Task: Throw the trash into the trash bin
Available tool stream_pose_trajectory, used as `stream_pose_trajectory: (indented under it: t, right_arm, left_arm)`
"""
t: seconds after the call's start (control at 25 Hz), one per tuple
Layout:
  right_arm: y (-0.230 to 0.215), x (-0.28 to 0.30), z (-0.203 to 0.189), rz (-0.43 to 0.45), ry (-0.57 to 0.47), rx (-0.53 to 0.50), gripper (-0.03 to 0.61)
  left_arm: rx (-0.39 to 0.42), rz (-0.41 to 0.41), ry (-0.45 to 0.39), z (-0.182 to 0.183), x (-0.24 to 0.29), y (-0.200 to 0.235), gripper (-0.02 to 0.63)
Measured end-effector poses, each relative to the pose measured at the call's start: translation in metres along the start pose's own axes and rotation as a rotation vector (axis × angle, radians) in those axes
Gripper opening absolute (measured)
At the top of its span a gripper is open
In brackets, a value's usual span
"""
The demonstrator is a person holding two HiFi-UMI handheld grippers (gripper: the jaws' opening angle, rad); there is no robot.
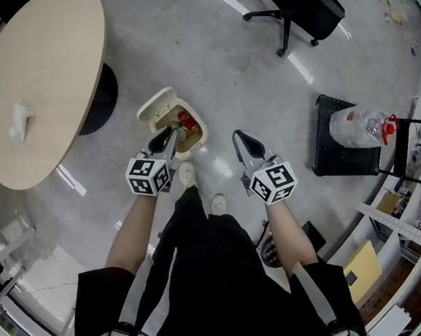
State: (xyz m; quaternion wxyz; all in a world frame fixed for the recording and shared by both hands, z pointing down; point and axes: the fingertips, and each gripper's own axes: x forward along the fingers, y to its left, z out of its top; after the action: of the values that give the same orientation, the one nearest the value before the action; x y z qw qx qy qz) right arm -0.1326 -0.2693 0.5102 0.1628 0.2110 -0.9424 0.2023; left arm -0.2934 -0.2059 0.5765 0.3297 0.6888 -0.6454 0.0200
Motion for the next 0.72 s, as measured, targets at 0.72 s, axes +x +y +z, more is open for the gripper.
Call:
stream_pose_trajectory:
  t: [0.72]
  right_arm:
    - [-0.003,-0.169,0.081,-0.001,-0.283,-0.114,0.005]
  left_arm:
    - [0.306,-0.041,-0.415,0.114,-0.119,-0.164,0.003]
